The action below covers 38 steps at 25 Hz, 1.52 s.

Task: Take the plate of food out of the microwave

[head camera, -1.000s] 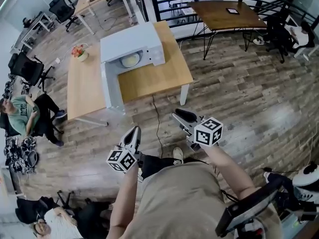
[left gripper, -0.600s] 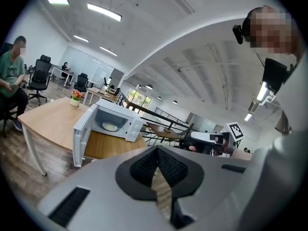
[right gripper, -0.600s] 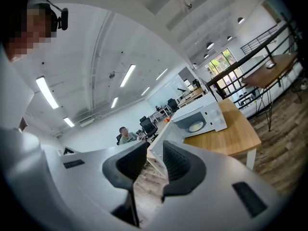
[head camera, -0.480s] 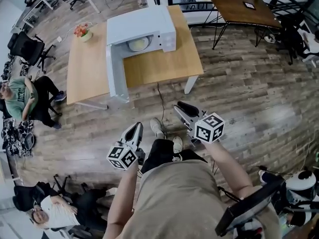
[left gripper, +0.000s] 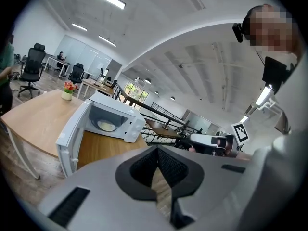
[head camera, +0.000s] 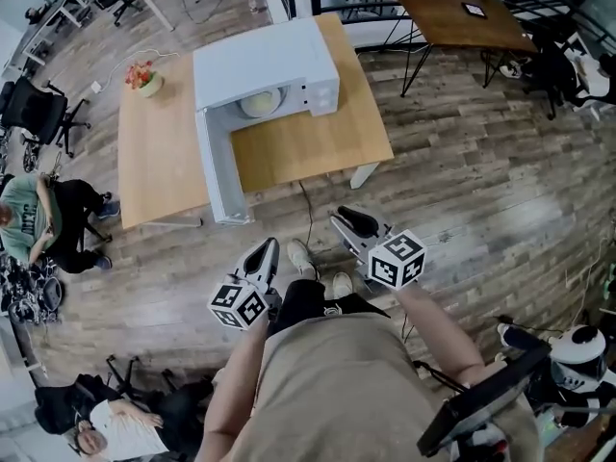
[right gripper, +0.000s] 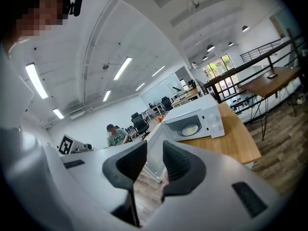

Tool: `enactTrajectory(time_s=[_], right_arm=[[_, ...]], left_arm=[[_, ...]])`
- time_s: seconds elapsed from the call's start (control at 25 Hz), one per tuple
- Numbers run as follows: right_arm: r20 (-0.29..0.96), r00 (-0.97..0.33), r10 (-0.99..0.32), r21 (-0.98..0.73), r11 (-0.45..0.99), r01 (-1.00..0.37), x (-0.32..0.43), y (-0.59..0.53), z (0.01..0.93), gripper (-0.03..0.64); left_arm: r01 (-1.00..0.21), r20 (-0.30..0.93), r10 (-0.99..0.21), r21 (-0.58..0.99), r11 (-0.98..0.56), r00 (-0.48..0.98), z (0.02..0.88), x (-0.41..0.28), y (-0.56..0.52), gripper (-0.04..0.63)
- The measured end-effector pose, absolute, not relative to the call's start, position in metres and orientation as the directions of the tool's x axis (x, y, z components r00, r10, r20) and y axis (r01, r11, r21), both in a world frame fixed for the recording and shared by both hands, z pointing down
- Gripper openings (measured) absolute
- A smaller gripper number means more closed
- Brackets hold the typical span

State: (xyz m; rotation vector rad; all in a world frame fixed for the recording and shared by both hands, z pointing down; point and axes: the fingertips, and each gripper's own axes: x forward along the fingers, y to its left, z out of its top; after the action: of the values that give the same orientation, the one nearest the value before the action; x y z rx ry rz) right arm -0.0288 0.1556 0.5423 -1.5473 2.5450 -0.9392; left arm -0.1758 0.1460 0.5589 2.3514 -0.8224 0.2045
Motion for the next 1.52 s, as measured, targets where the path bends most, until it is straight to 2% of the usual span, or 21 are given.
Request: enactTrajectory(time_s=[0.56,0.92,1.2,1.52], right_arm=[[0.343,-0.45,-0.824,-0.498,0.247,-0.831,-0.048,0.049,0.545,0.086],[0.374,-0.375,-0.848,-0.573,0.107,-0.812,-0.045,-0.006,0.557,0.086],[0.388,-0.394,-0.833,-0.588,0.105,-0.802,-0.055,-0.042,0.572,0.086],[0.4,-0.485,-0.778,-0.579,0.196,-0.792,-0.059,-0.111,0.579,0.086]], left_arm=[[-0.58,0.314,-0.496,0.559,-0.593,0.81,0.558,-0.192,0.024,0.003],[-0.552,0.321,-0.454,0.58,-0.6,0.831,0.561,-0.198,-0.025,0.003],[-0.554,0.317,-0.461,0.58,-0.597,0.829,0.559,-0.197,-0.041,0.005],[-0.614,0.334,-0.533,0.587,-0.528,0.778,0.559,-0.194,-0.073,0.005]])
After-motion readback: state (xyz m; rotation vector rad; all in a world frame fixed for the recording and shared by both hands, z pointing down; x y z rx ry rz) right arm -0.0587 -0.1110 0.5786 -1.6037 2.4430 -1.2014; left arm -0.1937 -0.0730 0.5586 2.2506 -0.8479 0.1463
